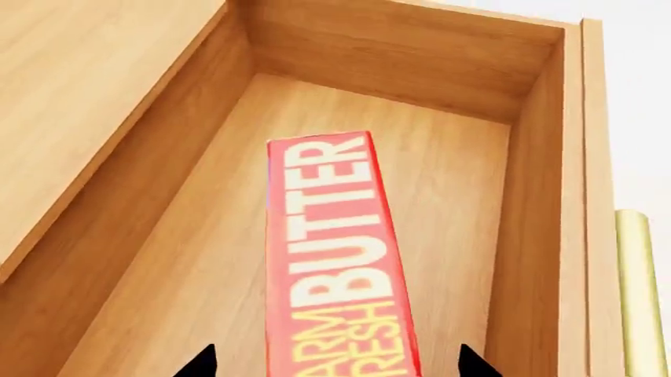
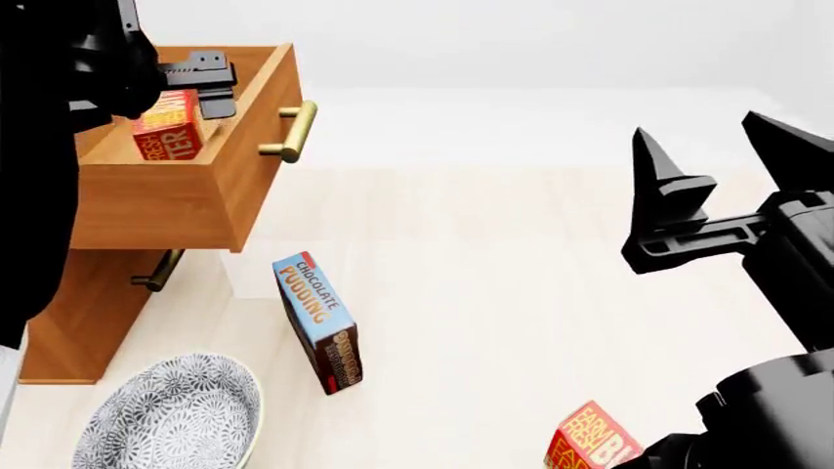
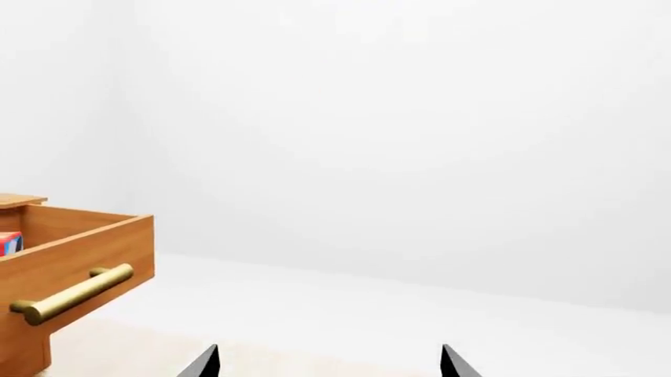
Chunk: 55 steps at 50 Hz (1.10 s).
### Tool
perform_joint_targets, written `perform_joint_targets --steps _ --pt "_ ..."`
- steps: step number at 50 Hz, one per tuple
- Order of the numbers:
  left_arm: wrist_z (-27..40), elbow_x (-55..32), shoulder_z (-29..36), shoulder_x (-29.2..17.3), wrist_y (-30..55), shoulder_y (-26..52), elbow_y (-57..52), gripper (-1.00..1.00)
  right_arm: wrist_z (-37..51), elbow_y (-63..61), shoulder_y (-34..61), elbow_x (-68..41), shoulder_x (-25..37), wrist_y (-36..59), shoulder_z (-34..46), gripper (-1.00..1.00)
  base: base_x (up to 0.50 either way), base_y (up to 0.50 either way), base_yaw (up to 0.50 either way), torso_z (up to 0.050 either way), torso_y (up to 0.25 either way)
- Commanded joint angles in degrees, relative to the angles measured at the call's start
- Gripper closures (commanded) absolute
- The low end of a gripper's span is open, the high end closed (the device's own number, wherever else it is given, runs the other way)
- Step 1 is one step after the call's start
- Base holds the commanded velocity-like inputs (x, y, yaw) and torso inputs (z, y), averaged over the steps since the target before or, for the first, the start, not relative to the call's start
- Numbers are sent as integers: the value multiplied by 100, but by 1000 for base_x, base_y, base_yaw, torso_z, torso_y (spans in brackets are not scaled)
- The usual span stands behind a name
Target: Put the butter at the front in the top drawer of the cabinet and close it.
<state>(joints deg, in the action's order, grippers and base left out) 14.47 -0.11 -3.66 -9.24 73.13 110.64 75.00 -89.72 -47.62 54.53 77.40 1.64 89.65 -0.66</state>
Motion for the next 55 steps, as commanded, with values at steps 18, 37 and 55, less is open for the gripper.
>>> perform_joint_targets --steps 18,37,55 --pt "-1994 40 1545 752 -886 890 -1 -100 18 -131 -71 -146 6 -23 -76 -100 0 0 0 0 0" --pt "-1028 -6257 6094 652 -1008 474 -2024 -100 25 -188 -119 -210 -15 -29 -142 -100 0 0 0 0 0" --pt "599 -7622 5613 106 355 -994 -4076 -100 29 -341 -246 -208 -29 -28 -262 -100 0 0 0 0 0"
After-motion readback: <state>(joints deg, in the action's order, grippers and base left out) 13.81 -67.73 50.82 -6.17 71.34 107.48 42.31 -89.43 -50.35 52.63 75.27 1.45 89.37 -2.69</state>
